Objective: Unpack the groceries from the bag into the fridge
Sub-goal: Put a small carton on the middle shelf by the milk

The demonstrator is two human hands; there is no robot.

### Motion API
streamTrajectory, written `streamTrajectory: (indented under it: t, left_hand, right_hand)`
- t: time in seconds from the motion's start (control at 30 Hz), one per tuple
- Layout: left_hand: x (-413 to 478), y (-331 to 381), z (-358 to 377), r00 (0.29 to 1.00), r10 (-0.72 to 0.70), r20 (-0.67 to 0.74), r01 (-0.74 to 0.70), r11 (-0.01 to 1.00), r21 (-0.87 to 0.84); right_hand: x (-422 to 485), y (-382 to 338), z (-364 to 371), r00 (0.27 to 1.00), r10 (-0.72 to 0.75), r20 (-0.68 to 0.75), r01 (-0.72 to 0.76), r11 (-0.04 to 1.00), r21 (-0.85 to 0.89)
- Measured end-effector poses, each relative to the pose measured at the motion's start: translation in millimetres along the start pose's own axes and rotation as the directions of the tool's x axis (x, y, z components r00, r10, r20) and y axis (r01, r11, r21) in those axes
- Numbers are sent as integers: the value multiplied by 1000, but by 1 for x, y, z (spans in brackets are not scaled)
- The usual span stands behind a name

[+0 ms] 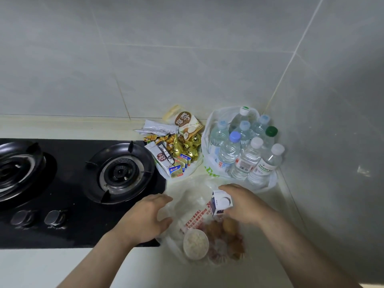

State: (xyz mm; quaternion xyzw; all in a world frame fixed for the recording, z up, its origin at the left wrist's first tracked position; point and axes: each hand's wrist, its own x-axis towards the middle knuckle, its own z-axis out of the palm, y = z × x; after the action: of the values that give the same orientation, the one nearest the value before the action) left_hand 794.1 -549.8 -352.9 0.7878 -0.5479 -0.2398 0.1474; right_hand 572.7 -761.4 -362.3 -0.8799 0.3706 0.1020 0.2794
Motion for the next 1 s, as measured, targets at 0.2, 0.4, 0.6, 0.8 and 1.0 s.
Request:
streamTrajectory:
  t: [0.2, 0.4, 0.6, 0.8, 1.0]
  left_hand:
    - [2, -4, 1, 1000, -13, -22, 13, 1000, -21]
    - [4, -1, -5, 999, -20, -35, 18, 998, -54]
    - [7, 7, -17, 996, -7, -94, -1, 997, -82]
    - [10, 19, -40, 984, 16, -177, -64, 961, -267]
    - [-4, 22, -62, 968, -100, -228, -51, 817, -574]
  right_hand:
    - [8, 0, 3, 1000, -4, -27, 4, 1000, 10]
    - [9, -8, -7, 997, 11, -71, -4, 996, 94]
    - [4, -37, -37, 985, -6, -171, 59, 950, 307]
    - [-5, -90, -72, 981, -106, -162, 184, 777, 602]
    - [-10, -125, -79, 975, -165, -150, 222, 648, 729]
